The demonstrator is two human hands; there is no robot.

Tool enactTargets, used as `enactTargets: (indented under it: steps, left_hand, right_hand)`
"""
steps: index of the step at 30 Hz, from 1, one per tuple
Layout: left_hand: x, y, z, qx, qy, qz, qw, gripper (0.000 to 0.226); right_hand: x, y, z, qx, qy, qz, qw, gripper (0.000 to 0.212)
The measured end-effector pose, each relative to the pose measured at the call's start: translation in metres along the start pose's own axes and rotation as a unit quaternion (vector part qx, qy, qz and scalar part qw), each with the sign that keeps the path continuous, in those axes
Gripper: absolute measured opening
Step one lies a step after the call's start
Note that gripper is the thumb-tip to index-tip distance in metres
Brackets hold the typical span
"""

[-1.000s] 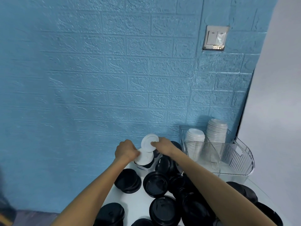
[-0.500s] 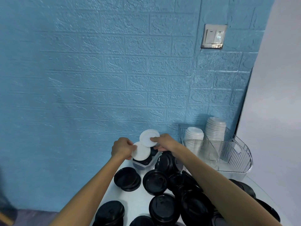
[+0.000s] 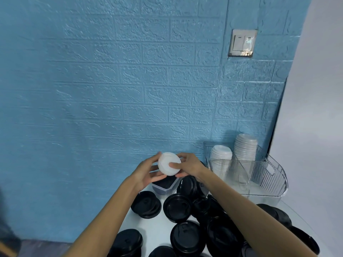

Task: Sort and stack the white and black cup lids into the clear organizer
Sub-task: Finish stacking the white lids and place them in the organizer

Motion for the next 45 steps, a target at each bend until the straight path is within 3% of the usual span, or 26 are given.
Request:
enactTargets:
  steps: [2,4,6,9,13,15,17,21,24,29,33,35,39,45]
  left_hand:
    - [-0.002,-0.001,0.007,0.008,0.073,0.035,0.997,0.037]
    - [-0.007,-0.003,0.007,-0.033,0.152,0.081,0.985,0.049]
    - [-0.015,-0.006,0.011,-0.066,0.243,0.15,0.956,0.044]
    - [-0.022,-0.015,0.024,-0.079,0.37,0.247,0.892,0.026]
    - [-0.02,-0.026,0.039,-0.078,0.412,0.297,0.858,0.02]
    - [-0.017,-0.03,0.044,-0.067,0.434,0.318,0.84,0.02]
    - [-0.014,-0.034,0.05,-0.064,0.472,0.339,0.812,0.027]
    - [-0.004,-0.04,0.054,-0.074,0.529,0.36,0.765,0.04]
    - [0.003,-0.04,0.054,-0.095,0.523,0.352,0.771,0.037]
    - [-0.001,-0.033,0.063,-0.095,0.507,0.358,0.778,0.043]
    - [-0.01,-0.02,0.061,-0.08,0.444,0.334,0.827,0.056]
    - [-0.004,-0.011,0.052,-0.069,0.434,0.293,0.849,0.052]
    - [0.022,0.0,0.043,-0.021,0.506,0.245,0.827,0.029]
    - [0.032,0.004,0.048,0.01,0.52,0.231,0.822,0.038]
  right_hand:
    - [0.001,0.0,-0.003,-0.02,0.007,-0.01,1.0,0.048]
    - [0.001,-0.001,-0.005,-0.028,0.004,-0.018,0.999,0.045]
    - [0.002,-0.003,-0.005,-0.013,0.004,-0.016,1.0,0.04]
    - [0.003,-0.01,0.0,0.093,0.039,0.021,0.995,0.049]
    - [0.005,-0.027,0.01,0.239,0.064,0.061,0.967,0.048]
    - [0.008,-0.029,0.009,0.22,0.024,0.046,0.974,0.047]
    - [0.016,-0.027,0.003,0.159,-0.094,0.005,0.983,0.043]
    - [0.022,-0.029,-0.003,0.09,-0.278,-0.046,0.955,0.055]
    - [0.025,-0.036,-0.007,0.069,-0.329,-0.076,0.939,0.071]
    - [0.035,-0.039,-0.02,0.033,-0.346,-0.09,0.933,0.07]
    - [0.045,-0.032,-0.058,-0.061,-0.313,-0.102,0.942,0.079]
    - [0.05,-0.027,-0.094,-0.138,-0.284,-0.102,0.943,0.082]
    - [0.038,-0.013,-0.159,-0.242,-0.34,-0.037,0.908,0.085]
    - [0.011,0.004,-0.182,-0.258,-0.479,0.032,0.839,0.085]
Point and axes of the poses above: each hand's wrist, its own y-axis towards the middle knuckle, its own z-axis out of the palm, x = y × z, the point moved 7 cm from there along y, towards the middle knuckle, and after that the axes turned 4 degrees about x, right-handed, at the moved point
